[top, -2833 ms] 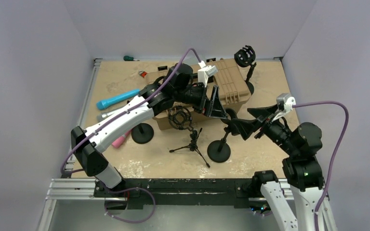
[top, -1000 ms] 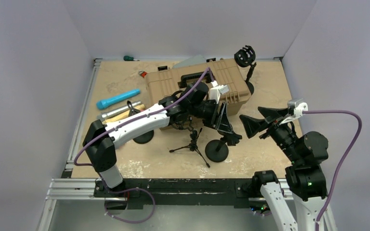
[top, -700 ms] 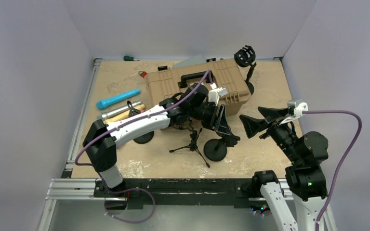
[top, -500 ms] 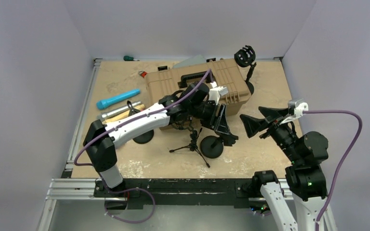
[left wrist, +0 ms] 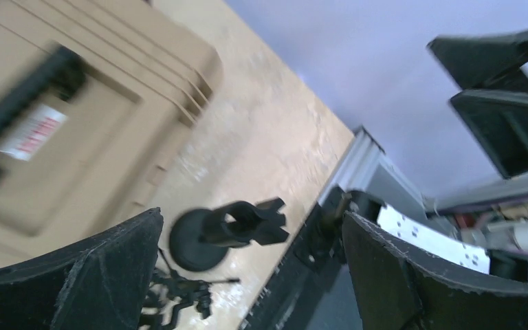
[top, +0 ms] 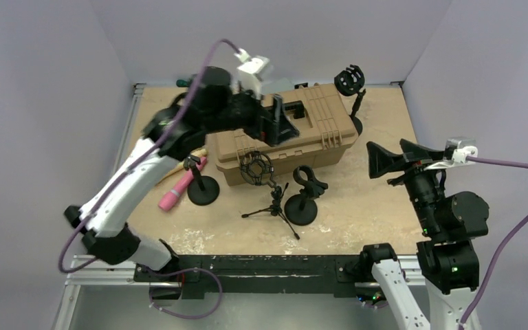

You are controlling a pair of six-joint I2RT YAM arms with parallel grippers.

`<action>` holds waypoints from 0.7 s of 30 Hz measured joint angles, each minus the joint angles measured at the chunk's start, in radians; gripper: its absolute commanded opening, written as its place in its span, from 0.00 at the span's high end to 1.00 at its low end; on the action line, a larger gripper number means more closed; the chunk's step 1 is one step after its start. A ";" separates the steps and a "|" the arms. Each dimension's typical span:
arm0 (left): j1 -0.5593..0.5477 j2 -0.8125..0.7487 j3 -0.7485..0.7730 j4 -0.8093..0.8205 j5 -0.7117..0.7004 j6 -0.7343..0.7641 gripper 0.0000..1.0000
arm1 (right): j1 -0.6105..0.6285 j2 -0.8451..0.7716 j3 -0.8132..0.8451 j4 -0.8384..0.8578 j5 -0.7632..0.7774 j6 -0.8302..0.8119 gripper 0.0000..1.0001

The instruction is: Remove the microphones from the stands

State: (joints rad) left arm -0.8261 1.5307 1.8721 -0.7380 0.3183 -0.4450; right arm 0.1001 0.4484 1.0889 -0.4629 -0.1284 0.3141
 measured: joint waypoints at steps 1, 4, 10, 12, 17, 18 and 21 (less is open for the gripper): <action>0.018 -0.045 0.013 -0.006 -0.024 0.016 0.00 | 0.000 0.004 0.010 -0.001 0.020 0.000 0.09; 0.045 -0.208 0.010 -0.003 -0.128 0.077 0.00 | 0.000 0.005 0.031 -0.001 0.067 -0.002 0.07; 0.043 -0.686 -0.274 0.211 -0.318 0.233 0.00 | 0.000 -0.042 0.055 0.008 0.138 -0.024 0.02; 0.043 -0.867 -0.410 0.315 -0.370 0.290 0.00 | 0.000 -0.070 0.065 0.015 0.161 -0.034 0.01; 0.041 -1.102 -0.584 0.522 -0.476 0.399 0.00 | 0.000 -0.096 0.155 0.023 0.247 -0.054 0.01; 0.040 -1.115 -0.602 0.546 -0.488 0.414 0.00 | 0.000 -0.095 0.172 0.027 0.264 -0.057 0.01; 0.040 -1.136 -0.661 0.598 -0.520 0.457 0.00 | 0.000 -0.095 0.202 0.033 0.296 -0.066 0.01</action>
State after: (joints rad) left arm -0.7856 0.3946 1.2106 -0.1402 -0.2020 0.0120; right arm 0.1001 0.3531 1.2907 -0.4297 0.1680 0.2478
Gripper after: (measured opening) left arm 0.998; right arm 0.984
